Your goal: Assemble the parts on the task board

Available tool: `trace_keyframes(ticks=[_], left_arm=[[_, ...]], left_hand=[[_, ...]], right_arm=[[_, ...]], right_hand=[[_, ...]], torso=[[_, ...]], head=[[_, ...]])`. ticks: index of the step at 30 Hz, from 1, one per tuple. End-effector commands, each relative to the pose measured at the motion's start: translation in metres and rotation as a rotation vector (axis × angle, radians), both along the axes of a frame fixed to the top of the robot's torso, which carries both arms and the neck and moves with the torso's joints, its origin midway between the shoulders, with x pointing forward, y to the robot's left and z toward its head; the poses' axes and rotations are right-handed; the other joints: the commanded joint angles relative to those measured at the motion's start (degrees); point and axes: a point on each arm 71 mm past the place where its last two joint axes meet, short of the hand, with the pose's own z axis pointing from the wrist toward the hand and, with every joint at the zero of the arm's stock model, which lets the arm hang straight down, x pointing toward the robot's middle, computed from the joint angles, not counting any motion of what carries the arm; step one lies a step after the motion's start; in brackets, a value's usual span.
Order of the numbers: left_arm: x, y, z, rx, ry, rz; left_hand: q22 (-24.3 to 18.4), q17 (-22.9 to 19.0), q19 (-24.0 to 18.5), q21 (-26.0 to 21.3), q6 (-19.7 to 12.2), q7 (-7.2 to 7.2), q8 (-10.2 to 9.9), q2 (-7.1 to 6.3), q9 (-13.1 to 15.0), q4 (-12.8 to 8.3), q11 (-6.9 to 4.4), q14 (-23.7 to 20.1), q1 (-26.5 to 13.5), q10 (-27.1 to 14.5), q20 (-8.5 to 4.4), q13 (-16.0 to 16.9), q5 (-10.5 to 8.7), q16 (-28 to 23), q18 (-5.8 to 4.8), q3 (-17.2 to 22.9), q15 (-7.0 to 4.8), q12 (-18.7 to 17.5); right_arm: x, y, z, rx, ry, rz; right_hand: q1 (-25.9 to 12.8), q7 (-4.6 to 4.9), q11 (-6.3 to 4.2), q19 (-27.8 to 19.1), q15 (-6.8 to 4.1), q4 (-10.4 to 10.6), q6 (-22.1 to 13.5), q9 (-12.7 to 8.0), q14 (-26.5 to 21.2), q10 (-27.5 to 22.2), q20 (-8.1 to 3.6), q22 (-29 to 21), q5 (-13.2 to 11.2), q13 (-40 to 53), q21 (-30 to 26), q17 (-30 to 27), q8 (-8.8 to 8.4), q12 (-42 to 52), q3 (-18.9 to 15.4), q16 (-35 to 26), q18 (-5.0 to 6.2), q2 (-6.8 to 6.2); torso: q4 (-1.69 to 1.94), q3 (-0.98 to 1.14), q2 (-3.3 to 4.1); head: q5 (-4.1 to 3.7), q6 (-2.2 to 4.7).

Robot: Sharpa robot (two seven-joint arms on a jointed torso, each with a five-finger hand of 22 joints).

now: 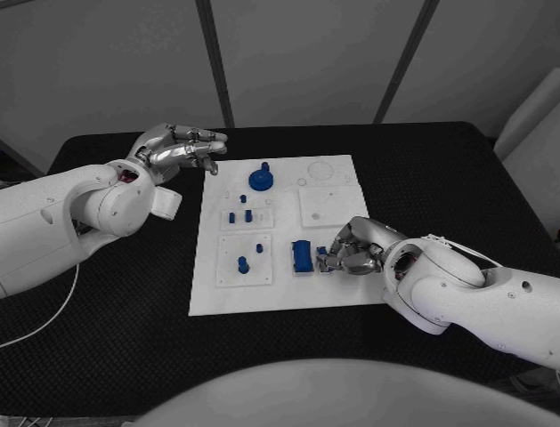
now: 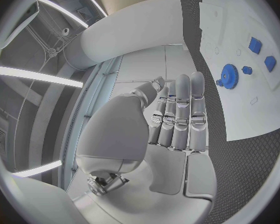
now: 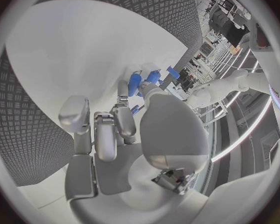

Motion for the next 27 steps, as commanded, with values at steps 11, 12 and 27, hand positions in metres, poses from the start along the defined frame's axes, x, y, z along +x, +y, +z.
trace_keyframes(ticks=[11, 12, 27], left_arm=[[-0.0004, -0.0017, 0.0009, -0.007, 0.004, -0.016], [-0.0004, -0.0017, 0.0009, -0.007, 0.004, -0.016], [-0.0001, -0.0013, 0.0005, -0.006, 0.006, -0.017]], left_hand=[[-0.1, -0.1, -0.2, -0.2, -0.5, 0.08, -0.2, 0.55, -0.1, -0.1, 0.05, -0.4, 0.0, -0.6, 0.08, -0.1, -0.11, -0.3, -0.94, -0.2, 0.2, 0.3], [-0.1, -0.1, -0.2, -0.2, -0.6, 0.08, -0.2, 0.55, -0.1, -0.1, 0.05, -0.4, 0.0, -0.6, 0.08, -0.1, -0.11, -0.3, -0.94, -0.2, 0.21, 0.3], [-0.1, -0.1, -0.2, -0.2, -0.6, 0.1, -0.2, 0.6, -0.1, -0.1, 0.06, -0.4, -0.1, -0.6, 0.09, -0.1, -0.11, -0.3, -0.95, -0.2, 0.22, 0.3]], right_arm=[[-0.0013, 0.0035, 0.0, -0.015, 0.003, 0.015], [-0.0013, 0.0037, 0.0002, -0.014, 0.002, 0.016], [-0.0039, 0.0057, 0.0041, 0.008, -0.018, 0.026]], right_hand=[[-4.2, 0.01, 0.06, 0.3, -0.41, 0.2, 0.2, 0.7, 5.7, 0.7, -0.1, 0.1, 0.4, 0.8, 0.3, 13.8, 0.84, 0.9, -4.2, 0.3, -0.42, 0.56], [-4.6, 0.01, 0.06, 0.3, -0.4, 0.2, 0.2, 0.7, 5.7, 0.7, -0.09, 0.2, 0.2, 0.9, 0.3, 13.8, 0.89, 0.9, -4.6, 0.3, -0.42, 0.67], [-8.6, -0.15, -0.02, 0.4, -0.46, 0.3, -0.1, 1.2, 5.7, 1.0, -0.09, 0.4, -4.9, 1.6, 0.3, 14.0, 1.51, 1.4, -10.7, 0.3, -0.43, 2.73]], torso=[[-0.01, 0.01, 0.0], [-0.01, 0.01, 0.0], [-0.05, 0.04, -0.01]], head=[[0.01, -0.03], [0.01, -0.03], [-0.1, 0.03]])
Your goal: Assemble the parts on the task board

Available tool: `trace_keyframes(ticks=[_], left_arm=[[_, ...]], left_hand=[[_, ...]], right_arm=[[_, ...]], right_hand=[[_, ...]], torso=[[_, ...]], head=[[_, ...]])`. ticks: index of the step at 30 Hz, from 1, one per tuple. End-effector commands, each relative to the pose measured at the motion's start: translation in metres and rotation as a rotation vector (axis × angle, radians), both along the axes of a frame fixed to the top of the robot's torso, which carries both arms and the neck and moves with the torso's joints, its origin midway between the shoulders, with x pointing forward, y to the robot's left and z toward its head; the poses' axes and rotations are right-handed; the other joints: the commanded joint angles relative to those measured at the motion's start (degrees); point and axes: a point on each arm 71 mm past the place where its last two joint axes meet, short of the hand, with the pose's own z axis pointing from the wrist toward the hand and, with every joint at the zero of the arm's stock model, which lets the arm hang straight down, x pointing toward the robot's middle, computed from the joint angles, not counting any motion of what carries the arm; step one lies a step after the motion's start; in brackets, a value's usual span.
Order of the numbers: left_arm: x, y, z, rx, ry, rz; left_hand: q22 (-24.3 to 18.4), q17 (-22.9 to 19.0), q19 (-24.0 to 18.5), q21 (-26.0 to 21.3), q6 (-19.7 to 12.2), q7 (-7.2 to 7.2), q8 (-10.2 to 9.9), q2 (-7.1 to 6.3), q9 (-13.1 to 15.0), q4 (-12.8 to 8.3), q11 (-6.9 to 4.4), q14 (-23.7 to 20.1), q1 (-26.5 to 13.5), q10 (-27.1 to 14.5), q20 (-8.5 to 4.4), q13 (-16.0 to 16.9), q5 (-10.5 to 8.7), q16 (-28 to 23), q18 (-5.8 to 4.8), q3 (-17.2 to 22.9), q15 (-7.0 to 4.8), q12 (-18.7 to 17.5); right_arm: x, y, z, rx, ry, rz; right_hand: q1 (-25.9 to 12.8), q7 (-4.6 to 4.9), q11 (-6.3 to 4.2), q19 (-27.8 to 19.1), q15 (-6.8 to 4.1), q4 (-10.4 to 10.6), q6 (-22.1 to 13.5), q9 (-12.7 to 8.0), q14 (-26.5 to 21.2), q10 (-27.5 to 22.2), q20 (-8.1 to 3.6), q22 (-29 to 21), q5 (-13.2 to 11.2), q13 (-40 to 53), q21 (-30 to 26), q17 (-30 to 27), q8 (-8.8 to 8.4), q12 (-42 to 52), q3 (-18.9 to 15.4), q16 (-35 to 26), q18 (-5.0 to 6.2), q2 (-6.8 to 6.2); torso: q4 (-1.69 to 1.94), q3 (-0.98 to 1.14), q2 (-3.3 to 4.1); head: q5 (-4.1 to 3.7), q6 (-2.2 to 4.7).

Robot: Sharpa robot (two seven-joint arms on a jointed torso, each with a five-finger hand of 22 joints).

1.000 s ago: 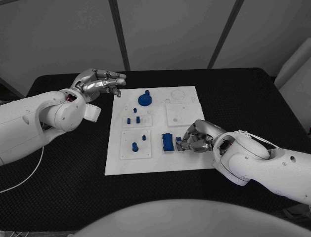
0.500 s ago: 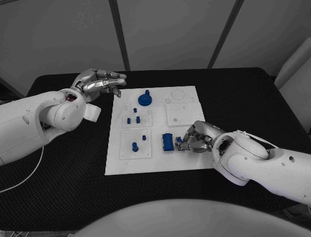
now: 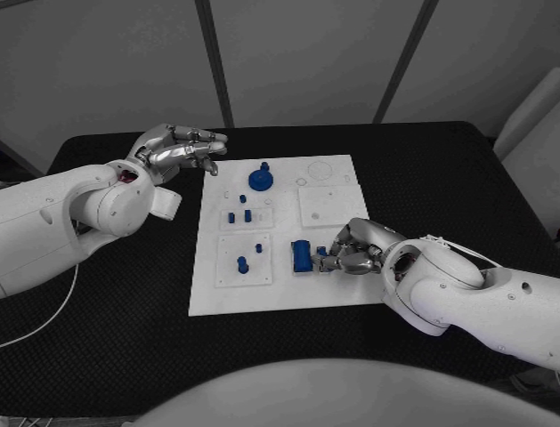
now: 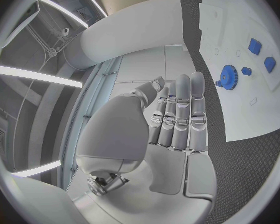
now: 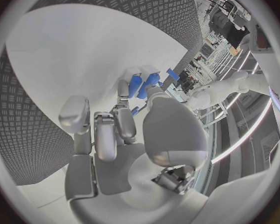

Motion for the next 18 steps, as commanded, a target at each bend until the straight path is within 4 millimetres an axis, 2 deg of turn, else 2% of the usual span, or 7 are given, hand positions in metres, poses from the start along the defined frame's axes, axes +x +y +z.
trace_keyframes(ticks=[1, 8, 18], left_arm=[[0.0, -0.001, 0.001, -0.007, 0.001, -0.012], [0.0, -0.001, 0.001, -0.007, 0.001, -0.013], [0.0, -0.002, 0.001, -0.007, 0.002, -0.014]], left_hand=[[-0.1, -0.1, -0.2, -0.2, -0.4, -0.11, -0.2, 0.6, -0.1, -0.1, -0.14, -0.2, -0.1, -0.4, 0.09, -0.1, -0.11, -0.3, -0.95, -0.2, 0.03, 0.3], [-0.1, -0.1, -0.2, -0.2, -0.4, -0.09, -0.2, 0.65, -0.1, 0.0, -0.13, -0.2, -0.1, -0.5, 0.11, -0.1, -0.1, -0.3, -0.95, -0.2, 0.05, 0.3], [-0.1, -0.1, -0.2, -0.2, -0.4, -0.09, -0.2, 0.65, -0.1, 0.0, -0.13, -0.2, -0.1, -0.5, 0.11, -0.1, -0.1, -0.3, -0.95, -0.2, 0.05, 0.3]], right_arm=[[-0.002, 0.004, 0.004, 0.019, -0.021, 0.02], [-0.005, 0.004, 0.007, 0.027, -0.032, 0.025], [-0.004, -0.007, 0.006, 0.002, -0.036, 0.013]], right_hand=[[-0.6, -0.16, -0.03, 0.3, -0.46, 0.0, -0.1, 0.1, 5.7, 0.6, -0.03, 0.1, -0.3, 1.2, 0.2, 14.0, 0.33, 0.2, -0.5, 0.3, -0.43, 0.02], [-0.7, -0.2, -0.06, 0.4, -0.48, 0.0, 0.0, 0.2, 5.7, 0.7, -0.04, 0.2, -0.3, 1.4, 0.2, 14.1, 0.41, 0.4, -0.8, 0.4, -0.46, 0.36], [0.4, -0.29, -0.14, 0.4, -0.55, -0.3, -0.1, 0.3, 5.7, 0.7, -0.09, 0.3, 0.8, 1.5, 0.3, 14.1, 0.55, 0.4, -1.3, 0.4, -0.46, 1.13]], torso=[[0.0, 0.0, -0.02], [-0.03, 0.02, -0.04], [0.03, -0.03, -0.05]], head=[[-0.04, 0.06], [-0.06, 0.08], [-0.36, 0.27]])
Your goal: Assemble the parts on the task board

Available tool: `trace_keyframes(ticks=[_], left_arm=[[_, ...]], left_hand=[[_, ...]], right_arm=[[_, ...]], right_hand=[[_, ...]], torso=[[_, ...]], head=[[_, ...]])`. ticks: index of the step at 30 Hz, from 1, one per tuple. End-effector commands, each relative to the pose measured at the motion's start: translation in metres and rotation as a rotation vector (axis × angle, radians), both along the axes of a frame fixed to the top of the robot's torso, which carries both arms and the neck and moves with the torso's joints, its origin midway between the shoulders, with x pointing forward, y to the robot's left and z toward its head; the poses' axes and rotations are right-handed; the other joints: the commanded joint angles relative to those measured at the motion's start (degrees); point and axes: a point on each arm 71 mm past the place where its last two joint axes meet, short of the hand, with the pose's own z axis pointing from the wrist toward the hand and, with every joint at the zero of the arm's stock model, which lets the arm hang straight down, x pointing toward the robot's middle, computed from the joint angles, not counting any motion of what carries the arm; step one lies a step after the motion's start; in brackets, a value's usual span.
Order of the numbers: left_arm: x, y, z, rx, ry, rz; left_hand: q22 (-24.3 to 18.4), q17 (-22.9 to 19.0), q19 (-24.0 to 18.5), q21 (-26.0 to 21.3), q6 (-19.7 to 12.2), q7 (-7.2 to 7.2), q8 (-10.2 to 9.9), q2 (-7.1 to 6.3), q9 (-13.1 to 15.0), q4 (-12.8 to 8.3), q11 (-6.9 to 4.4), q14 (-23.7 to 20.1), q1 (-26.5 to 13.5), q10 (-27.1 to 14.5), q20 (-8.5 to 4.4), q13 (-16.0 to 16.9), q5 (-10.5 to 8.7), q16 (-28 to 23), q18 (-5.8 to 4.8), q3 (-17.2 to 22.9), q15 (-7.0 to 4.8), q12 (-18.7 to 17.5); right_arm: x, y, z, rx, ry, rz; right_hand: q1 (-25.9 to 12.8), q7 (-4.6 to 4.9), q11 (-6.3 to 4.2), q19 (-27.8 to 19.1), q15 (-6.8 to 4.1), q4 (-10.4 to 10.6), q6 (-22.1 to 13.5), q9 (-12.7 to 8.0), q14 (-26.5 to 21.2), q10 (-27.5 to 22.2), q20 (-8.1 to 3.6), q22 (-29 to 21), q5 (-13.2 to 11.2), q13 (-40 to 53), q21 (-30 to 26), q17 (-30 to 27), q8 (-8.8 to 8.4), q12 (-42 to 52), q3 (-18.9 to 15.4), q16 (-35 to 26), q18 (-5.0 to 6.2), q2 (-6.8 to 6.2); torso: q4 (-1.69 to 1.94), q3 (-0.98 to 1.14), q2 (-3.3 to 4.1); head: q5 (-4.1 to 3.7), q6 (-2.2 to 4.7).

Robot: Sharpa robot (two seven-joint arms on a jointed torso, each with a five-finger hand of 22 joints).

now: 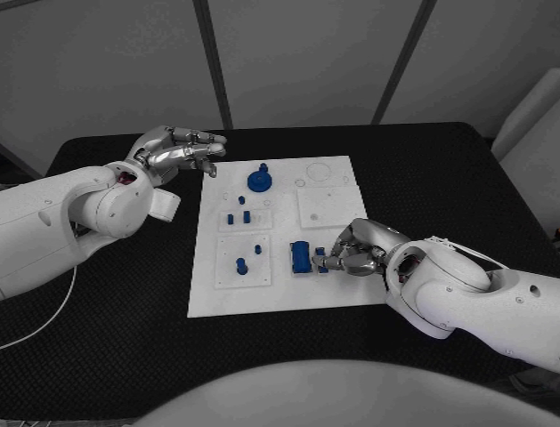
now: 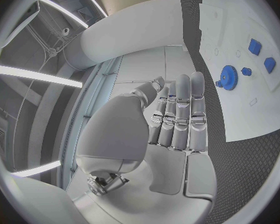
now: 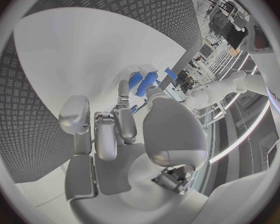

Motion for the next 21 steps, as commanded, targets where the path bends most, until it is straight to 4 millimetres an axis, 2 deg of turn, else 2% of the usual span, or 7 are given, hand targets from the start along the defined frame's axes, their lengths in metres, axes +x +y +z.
trace_keyframes(ticks=[1, 6, 17, 21], left_arm=[[0.0, -0.0012, 0.0009, -0.006, 0.0, -0.011], [0.0, -0.0006, 0.0008, -0.005, 0.001, -0.01], [0.0001, -0.0018, 0.0005, -0.007, 0.003, -0.014], [0.0002, -0.0016, 0.0005, -0.007, 0.003, -0.014]], left_hand=[[-0.1, -0.1, -0.2, -0.2, -0.4, -0.09, -0.2, 0.65, -0.1, 0.0, -0.13, -0.2, -0.1, -0.5, 0.11, -0.1, -0.1, -0.3, -0.95, -0.2, 0.05, 0.3], [-0.1, -0.1, -0.2, -0.2, -0.4, -0.09, -0.2, 0.65, -0.1, 0.0, -0.13, -0.2, -0.1, -0.5, 0.11, -0.1, -0.1, -0.3, -0.95, -0.2, 0.05, 0.3], [-0.1, -0.1, -0.2, -0.3, -0.4, -0.08, -0.2, 0.68, -0.1, 0.0, -0.11, -0.2, -0.2, -0.5, 0.12, -0.1, -0.1, -0.3, -0.95, -0.2, 0.07, 0.3], [-0.1, -0.1, -0.2, -0.3, -0.4, -0.08, -0.2, 0.68, -0.1, 0.0, -0.11, -0.2, -0.2, -0.5, 0.12, -0.1, -0.1, -0.3, -0.95, -0.2, 0.07, 0.3]], right_arm=[[-0.0004, -0.0011, 0.002, 0.001, -0.019, 0.013], [-0.0029, -0.0009, 0.0023, 0.002, -0.003, 0.038], [-0.005, -0.0047, -0.0002, -0.005, 0.039, 0.058], [-0.0048, -0.0069, -0.0009, -0.008, 0.044, 0.059]], right_hand=[[0.9, -0.29, -0.13, 0.4, -0.56, -0.2, -0.2, 0.1, 5.7, 0.3, -0.1, 0.1, 0.6, 1.5, 0.3, 14.1, 0.27, 0.2, -0.4, 0.2, -0.46, 0.66], [5.1, -0.31, -0.16, 0.3, -0.61, -1.8, -0.3, 0.2, 5.7, 0.2, -0.16, 0.0, -0.4, 1.5, 0.2, 14.1, 0.4, 0.0, -0.5, 0.2, -0.44, 0.72], [6.8, -0.3, -0.14, 0.2, -0.59, -2.4, -0.5, 0.3, 5.7, 0.2, -0.15, -0.1, -1.0, 1.5, 0.1, 14.0, 0.44, -0.1, -1.1, 0.1, -0.43, 0.62], [7.0, -0.29, -0.14, 0.2, -0.59, -2.5, -0.5, 0.3, 5.7, 0.2, -0.15, -0.1, -1.1, 1.5, 0.1, 14.0, 0.44, -0.1, -1.1, 0.1, -0.43, 0.6]], torso=[[0.03, -0.03, 0.02], [-0.04, -0.02, 0.0], [0.02, -0.07, 0.0], [0.01, 0.0, 0.07]], head=[[-0.05, 0.1], [-0.06, 0.13], [-0.31, 0.39], [-0.32, 0.42]])
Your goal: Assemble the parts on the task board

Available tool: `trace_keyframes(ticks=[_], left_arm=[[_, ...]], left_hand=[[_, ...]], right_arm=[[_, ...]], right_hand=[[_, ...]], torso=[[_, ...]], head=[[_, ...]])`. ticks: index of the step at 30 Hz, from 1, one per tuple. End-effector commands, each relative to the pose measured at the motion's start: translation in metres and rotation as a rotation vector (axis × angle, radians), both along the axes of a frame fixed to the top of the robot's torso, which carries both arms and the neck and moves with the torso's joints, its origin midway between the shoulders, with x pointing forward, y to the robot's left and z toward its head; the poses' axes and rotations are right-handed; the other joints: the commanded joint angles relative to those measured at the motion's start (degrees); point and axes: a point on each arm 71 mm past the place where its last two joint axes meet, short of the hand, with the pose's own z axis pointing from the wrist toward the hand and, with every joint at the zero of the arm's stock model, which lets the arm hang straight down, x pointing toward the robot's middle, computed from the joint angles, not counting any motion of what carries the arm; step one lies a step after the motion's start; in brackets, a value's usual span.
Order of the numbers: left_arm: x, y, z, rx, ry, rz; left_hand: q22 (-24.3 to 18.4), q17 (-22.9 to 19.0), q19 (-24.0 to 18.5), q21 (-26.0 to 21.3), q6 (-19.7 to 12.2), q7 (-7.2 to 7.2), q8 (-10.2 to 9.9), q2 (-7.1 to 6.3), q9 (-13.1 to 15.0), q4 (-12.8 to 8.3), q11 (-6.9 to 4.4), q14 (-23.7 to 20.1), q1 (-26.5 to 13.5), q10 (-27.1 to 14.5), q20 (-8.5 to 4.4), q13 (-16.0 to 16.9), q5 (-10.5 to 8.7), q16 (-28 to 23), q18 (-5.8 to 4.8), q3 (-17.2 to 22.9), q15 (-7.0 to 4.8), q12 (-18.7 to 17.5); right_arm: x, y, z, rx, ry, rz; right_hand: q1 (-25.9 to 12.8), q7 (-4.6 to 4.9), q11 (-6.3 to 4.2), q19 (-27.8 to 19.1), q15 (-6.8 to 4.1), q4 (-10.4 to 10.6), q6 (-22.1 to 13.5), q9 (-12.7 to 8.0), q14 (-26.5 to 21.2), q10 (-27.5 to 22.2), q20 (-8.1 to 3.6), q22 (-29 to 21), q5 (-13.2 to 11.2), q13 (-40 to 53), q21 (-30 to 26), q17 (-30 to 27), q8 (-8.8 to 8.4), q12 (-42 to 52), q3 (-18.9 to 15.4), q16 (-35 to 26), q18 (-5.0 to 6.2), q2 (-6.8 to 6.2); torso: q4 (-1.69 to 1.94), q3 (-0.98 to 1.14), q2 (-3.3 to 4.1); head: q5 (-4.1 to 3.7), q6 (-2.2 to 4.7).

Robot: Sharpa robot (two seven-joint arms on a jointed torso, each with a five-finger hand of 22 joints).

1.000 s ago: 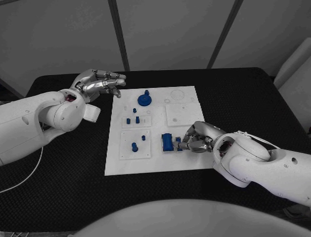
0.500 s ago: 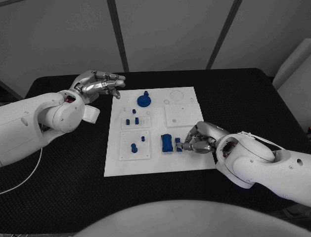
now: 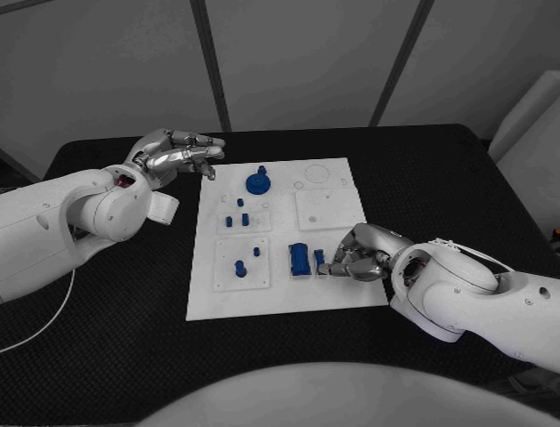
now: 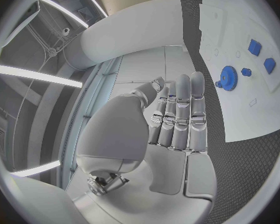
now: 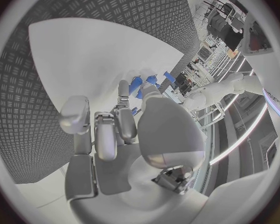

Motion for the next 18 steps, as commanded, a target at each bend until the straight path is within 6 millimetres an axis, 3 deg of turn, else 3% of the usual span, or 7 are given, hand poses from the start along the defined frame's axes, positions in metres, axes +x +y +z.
trace_keyframes(ticks=[1, 18], left_arm=[[0.0, -0.0014, 0.0009, -0.007, -0.001, -0.011], [-0.0004, -0.0023, 0.0009, -0.009, -0.003, -0.013]], left_hand=[[-0.1, -0.1, -0.2, -0.3, -0.4, -0.08, -0.2, 0.44, -0.1, 0.0, 0.1, -0.2, 0.1, -0.3, 0.12, -0.1, -0.1, -0.3, -0.95, -0.2, 0.07, 0.3], [-0.1, -0.1, -0.2, -0.3, -0.4, -0.08, -0.2, 0.44, -0.1, 0.0, 0.1, -0.2, 0.1, -0.3, 0.12, -0.1, -0.1, -0.3, -0.95, -0.2, 0.07, 0.3]], right_arm=[[-0.001, 0.0006, -0.0011, 0.0, 0.019, 0.026], [0.007, -0.0014, -0.0073, -0.005, 0.017, 0.005]], right_hand=[[0.4, -0.1, -0.15, 0.2, -0.39, -0.3, -0.3, 0.1, 5.9, 0.2, -0.15, -0.1, -0.2, 1.5, 0.1, 14.0, 0.24, -0.1, 0.1, 0.1, -0.43, -0.07], [0.8, -0.13, -0.17, 0.3, -0.4, -0.3, -0.2, 0.1, 5.9, 0.3, -0.15, 0.1, -0.4, 1.8, 0.2, 14.1, 0.31, 0.1, 0.0, 0.2, -0.46, 0.41]], torso=[[0.02, 0.07, 0.12], [0.23, 0.04, 0.3]], head=[[0.01, 0.03], [0.23, -0.25]])
